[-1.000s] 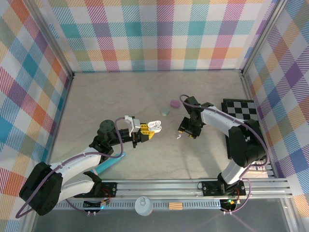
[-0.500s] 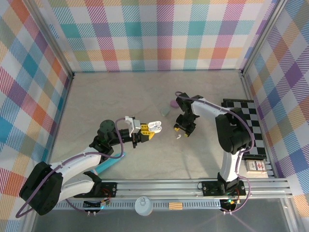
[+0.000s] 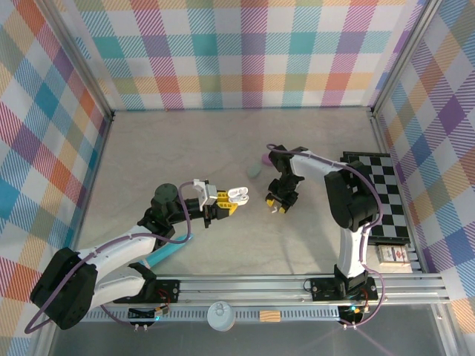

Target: Insert wireless bluetooth earbuds into charging case

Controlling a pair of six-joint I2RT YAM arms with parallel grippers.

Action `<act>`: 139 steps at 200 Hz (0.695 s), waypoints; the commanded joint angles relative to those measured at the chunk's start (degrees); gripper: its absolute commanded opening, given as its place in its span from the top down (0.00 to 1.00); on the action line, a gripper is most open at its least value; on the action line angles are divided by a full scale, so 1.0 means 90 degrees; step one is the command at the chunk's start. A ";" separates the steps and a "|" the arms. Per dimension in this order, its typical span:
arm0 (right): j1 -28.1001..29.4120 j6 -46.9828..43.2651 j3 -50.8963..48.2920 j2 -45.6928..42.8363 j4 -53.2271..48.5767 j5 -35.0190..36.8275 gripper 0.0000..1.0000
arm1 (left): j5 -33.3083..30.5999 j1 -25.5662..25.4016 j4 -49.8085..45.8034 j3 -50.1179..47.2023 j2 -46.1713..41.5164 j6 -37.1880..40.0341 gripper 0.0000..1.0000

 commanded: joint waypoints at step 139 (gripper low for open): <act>-0.0038 -0.0478 0.0094 -0.0109 -0.0229 0.0342 0.66 | 0.0223 0.0021 -0.0103 0.0137 -0.0160 0.0133 1.00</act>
